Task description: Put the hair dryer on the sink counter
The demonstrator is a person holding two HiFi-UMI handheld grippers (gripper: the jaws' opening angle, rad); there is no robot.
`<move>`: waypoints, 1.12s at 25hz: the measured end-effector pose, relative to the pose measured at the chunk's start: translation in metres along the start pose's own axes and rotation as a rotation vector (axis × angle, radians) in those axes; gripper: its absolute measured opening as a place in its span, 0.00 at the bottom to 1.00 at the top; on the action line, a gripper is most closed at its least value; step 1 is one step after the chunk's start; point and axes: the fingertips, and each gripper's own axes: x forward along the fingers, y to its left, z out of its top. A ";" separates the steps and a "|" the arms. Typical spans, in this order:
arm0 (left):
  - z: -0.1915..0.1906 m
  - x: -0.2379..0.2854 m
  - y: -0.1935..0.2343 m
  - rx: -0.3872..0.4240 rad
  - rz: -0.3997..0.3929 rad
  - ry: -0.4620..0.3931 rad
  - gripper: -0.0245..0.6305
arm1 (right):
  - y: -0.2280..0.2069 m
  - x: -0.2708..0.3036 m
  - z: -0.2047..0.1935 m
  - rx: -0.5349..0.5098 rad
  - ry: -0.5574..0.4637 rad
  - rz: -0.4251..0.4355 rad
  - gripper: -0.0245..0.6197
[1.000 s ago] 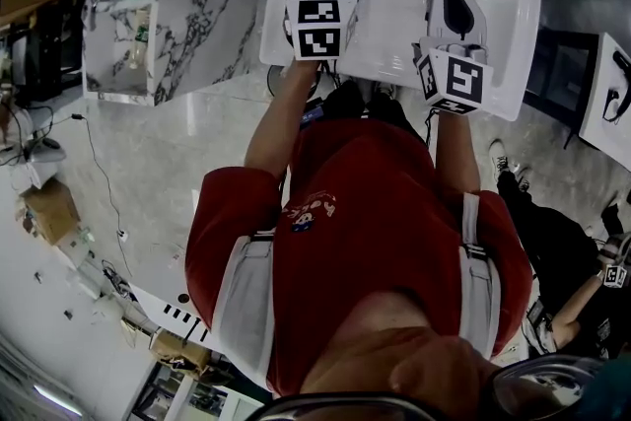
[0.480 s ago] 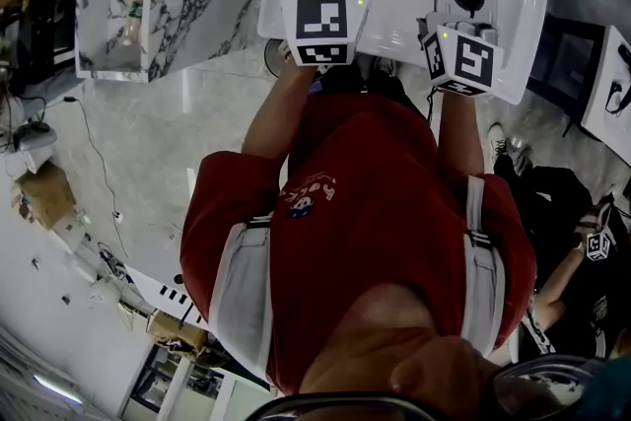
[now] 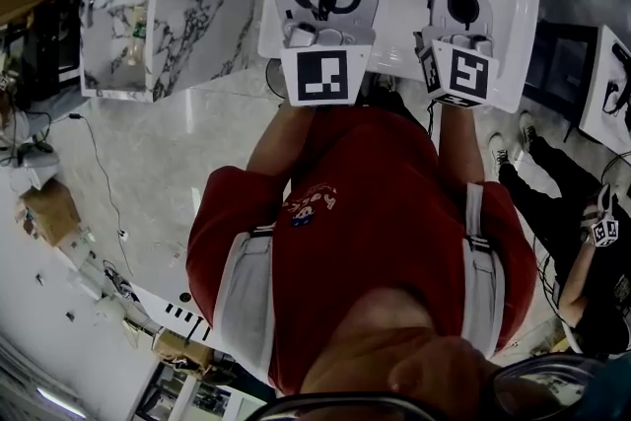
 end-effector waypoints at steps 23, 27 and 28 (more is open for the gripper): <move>-0.020 -0.003 -0.001 0.042 0.061 0.005 0.11 | -0.007 -0.010 0.013 -0.003 -0.045 -0.008 0.04; -0.021 -0.003 0.001 0.044 0.083 0.004 0.04 | -0.006 -0.011 0.013 -0.011 -0.040 -0.004 0.04; -0.021 -0.004 0.001 0.043 0.085 0.004 0.04 | -0.006 -0.012 0.013 -0.012 -0.040 -0.004 0.04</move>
